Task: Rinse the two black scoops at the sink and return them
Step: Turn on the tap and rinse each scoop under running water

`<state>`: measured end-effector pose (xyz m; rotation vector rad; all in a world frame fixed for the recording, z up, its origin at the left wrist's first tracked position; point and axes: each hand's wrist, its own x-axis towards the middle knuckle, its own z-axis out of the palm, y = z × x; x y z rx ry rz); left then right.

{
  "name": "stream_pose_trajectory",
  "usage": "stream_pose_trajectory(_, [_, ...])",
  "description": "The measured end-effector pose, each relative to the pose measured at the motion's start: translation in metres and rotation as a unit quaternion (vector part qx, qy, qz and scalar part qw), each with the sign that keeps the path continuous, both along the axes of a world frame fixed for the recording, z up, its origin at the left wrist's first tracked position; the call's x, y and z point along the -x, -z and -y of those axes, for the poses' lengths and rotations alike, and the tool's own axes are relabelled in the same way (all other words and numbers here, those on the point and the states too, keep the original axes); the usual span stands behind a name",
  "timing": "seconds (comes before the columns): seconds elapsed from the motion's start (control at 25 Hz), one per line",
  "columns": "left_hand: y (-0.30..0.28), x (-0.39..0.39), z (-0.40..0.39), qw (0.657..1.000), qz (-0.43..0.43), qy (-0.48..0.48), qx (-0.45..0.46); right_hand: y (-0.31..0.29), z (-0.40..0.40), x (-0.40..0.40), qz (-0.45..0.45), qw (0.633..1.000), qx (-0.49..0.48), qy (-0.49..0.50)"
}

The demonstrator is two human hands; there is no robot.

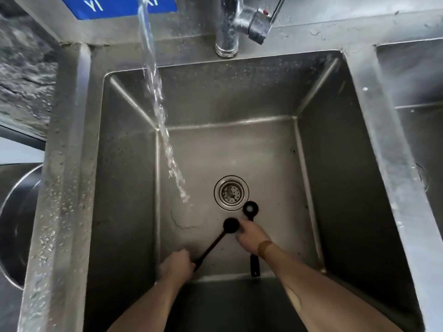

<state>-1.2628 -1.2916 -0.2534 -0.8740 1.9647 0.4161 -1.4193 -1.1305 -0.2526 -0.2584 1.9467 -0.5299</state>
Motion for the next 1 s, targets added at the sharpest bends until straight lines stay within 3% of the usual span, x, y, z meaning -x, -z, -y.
stream_pose_trajectory(0.08, [-0.006,0.005,0.000,1.000,-0.019,0.019,0.015,-0.006,-0.007,0.001,0.006,0.999,-0.006,0.044])
stream_pose_trajectory(0.2, [-0.018,0.025,-0.004,0.997,-0.069,0.027,0.026,-0.013,-0.022,0.008,-0.060,0.988,-0.031,0.137])
stream_pose_trajectory(0.36, [-0.022,0.053,-0.032,0.993,-0.107,0.029,-0.050,-0.014,-0.038,0.020,-0.062,0.975,-0.053,0.205])
stream_pose_trajectory(0.52, [-0.009,0.065,-0.072,0.983,-0.126,-0.023,-0.130,-0.003,-0.043,0.026,-0.018,0.978,-0.057,0.200])
stream_pose_trajectory(0.64, [0.001,0.071,-0.094,0.974,-0.167,-0.063,-0.143,0.010,-0.040,0.024,-0.009,0.976,-0.041,0.215])
stream_pose_trajectory(1.0, [0.020,0.084,-0.122,0.961,-0.177,-0.126,-0.172,0.035,-0.032,0.017,-0.018,0.974,0.012,0.226])
